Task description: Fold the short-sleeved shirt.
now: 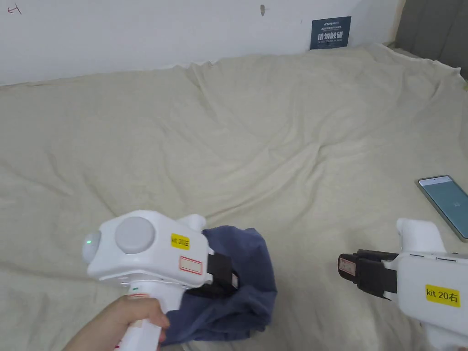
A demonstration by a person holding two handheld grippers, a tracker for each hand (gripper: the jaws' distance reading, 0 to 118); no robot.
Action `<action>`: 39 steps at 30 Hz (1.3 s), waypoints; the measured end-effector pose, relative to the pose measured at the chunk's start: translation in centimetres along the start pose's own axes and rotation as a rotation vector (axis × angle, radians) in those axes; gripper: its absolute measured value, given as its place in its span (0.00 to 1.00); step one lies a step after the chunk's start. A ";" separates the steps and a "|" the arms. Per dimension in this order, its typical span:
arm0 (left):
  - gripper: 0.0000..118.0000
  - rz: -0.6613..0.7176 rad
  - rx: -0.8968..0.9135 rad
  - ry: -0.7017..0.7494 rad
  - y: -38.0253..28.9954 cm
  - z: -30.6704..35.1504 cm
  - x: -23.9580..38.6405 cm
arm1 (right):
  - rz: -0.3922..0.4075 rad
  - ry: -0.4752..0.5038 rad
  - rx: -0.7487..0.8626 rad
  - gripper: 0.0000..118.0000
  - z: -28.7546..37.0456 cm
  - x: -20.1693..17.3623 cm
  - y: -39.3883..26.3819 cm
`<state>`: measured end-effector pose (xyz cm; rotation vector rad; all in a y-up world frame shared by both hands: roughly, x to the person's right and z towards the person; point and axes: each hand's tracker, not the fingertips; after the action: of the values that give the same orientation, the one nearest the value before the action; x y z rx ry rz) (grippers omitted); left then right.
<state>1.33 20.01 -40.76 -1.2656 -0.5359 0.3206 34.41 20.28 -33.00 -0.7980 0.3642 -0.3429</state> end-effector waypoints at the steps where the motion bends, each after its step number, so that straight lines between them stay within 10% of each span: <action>1: 0.04 -0.024 -0.006 0.000 -0.1 -1.0 0.8 | -0.006 -0.001 -0.001 0.00 -0.1 0.1 0.0; 16: 0.04 -0.015 0.018 -0.147 -1.9 -0.1 1.8 | 0.018 -0.015 -0.008 0.00 0.5 -0.8 0.5; 34: 0.06 0.245 0.353 -0.062 -6.8 13.4 -13.4 | 0.256 0.083 -0.077 0.00 -10.3 -13.2 0.1; 36: 0.39 0.257 0.344 -0.104 -6.6 12.4 -14.1 | 0.215 0.006 -0.096 0.00 -11.8 -12.3 0.4; 37: 0.78 0.256 0.333 -0.139 -6.5 11.8 -14.5 | 0.184 0.028 -0.104 0.00 -12.4 -11.6 0.4; 39: 0.99 0.270 0.310 -0.173 -6.0 10.1 -15.1 | 0.084 0.118 -0.129 0.00 -13.1 -10.4 0.1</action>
<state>-17.17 18.80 -36.05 -1.0124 -0.4414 0.7178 19.47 16.62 -39.57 -0.8884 0.5332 -0.2909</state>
